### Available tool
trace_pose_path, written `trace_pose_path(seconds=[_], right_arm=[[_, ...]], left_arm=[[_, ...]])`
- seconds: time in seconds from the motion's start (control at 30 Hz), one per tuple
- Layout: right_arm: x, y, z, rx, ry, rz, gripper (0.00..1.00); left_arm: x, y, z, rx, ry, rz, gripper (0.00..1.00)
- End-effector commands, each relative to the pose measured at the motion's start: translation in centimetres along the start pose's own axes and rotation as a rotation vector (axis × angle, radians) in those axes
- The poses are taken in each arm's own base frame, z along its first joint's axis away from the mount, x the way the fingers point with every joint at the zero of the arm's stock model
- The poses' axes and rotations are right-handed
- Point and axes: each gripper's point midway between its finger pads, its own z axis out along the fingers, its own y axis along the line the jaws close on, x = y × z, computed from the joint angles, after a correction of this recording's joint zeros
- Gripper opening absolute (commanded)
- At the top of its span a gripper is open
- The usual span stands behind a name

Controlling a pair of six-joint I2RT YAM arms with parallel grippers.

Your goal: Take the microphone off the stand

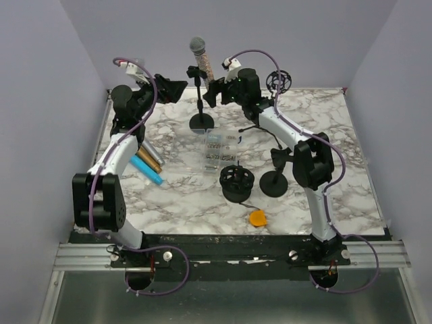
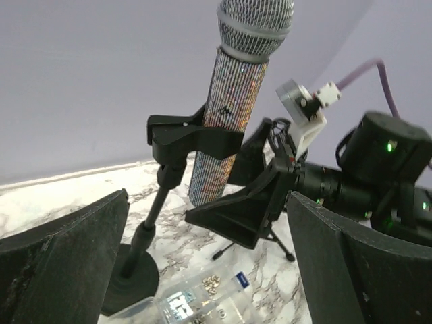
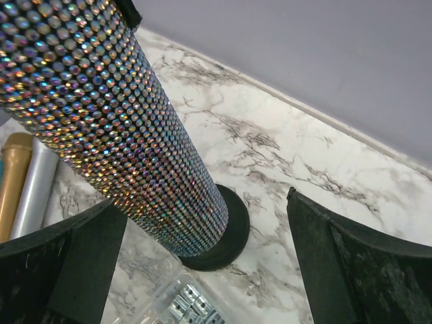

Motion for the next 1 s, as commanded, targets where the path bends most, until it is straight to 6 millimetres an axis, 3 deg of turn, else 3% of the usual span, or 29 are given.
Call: trace_pose_path(seconds=[0.0, 0.17, 0.33, 0.4, 0.73, 0.87, 0.97], right_arm=[[-5.0, -0.6, -2.5, 0.237, -0.134, 0.017, 1.00], [-5.1, 0.0, -3.7, 0.429, -0.199, -0.006, 0.98], [-5.1, -0.5, -3.6, 0.586, -0.223, -0.018, 0.95], [-5.4, 0.0, -3.2, 0.572, -0.242, -0.026, 0.86], [-4.0, -1.6, -1.2, 0.700, -0.254, -0.164, 0.82], [-4.2, -1.3, -0.8, 0.679, -0.285, -0.174, 0.81], [-4.3, -1.0, -0.3, 0.656, -0.287, -0.194, 0.67]], left_arm=[[-2.8, 1.5, -4.0, -0.332, -0.085, -0.104, 0.98], [-1.5, 0.2, -7.6, -0.461, -0.039, -0.274, 0.98], [-1.6, -0.9, -9.7, -0.480, -0.056, -0.239, 0.98], [-1.7, -1.0, -10.2, -0.486, -0.065, -0.211, 0.98], [-1.9, -1.2, -9.7, -0.464, -0.068, -0.207, 0.97], [-2.3, -1.3, -9.1, -0.428, -0.080, -0.195, 0.97], [-2.6, -3.0, -7.4, -0.273, -0.087, -0.143, 0.98]])
